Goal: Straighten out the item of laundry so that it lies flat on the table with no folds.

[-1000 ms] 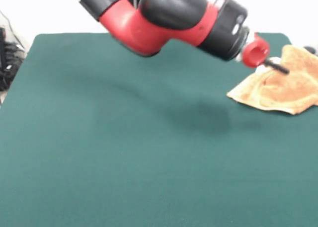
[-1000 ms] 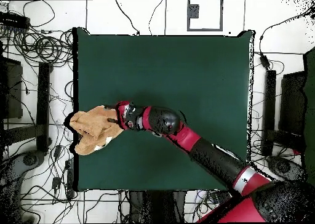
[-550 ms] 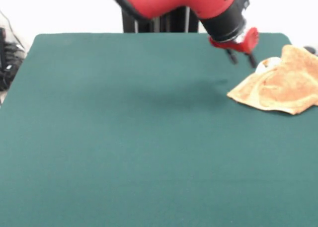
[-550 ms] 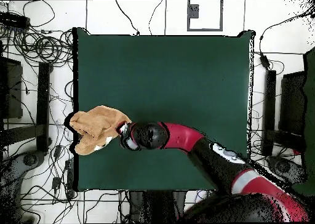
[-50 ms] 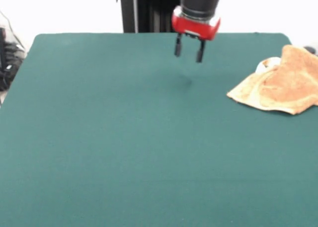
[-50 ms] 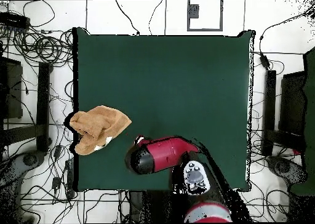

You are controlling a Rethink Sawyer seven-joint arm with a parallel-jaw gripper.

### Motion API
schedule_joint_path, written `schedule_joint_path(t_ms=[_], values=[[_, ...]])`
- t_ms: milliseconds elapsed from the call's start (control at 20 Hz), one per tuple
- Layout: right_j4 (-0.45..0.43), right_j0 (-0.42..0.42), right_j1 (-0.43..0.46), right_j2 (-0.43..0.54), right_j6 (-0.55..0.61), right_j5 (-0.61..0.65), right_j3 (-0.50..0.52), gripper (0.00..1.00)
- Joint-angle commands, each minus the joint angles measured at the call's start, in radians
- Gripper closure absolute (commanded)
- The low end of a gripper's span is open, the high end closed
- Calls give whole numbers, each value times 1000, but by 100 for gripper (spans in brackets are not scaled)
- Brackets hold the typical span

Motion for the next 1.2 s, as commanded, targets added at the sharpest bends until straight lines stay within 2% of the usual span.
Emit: schedule_joint_path(t_ms=[50, 100, 150, 200, 300, 500, 750, 850, 1100, 1200], values=[[66, -76, -123, -103, 174, -94, 63, 0], [138, -204, -155, 26, 156, -91, 152, 0], [174, -280, -179, 99, 141, -85, 205, 0], [277, -450, -220, 278, 139, -59, 327, 0], [380, -607, -275, 448, 138, -34, 448, 0], [473, -738, -364, 588, 141, -40, 582, 0], [499, -808, -428, 667, 157, -107, 685, 0], [518, -883, -434, 757, 188, -148, 739, 0], [555, -1139, -424, 1099, 321, -250, 867, 0], [561, -1210, -431, 1193, 370, -277, 900, 0]])
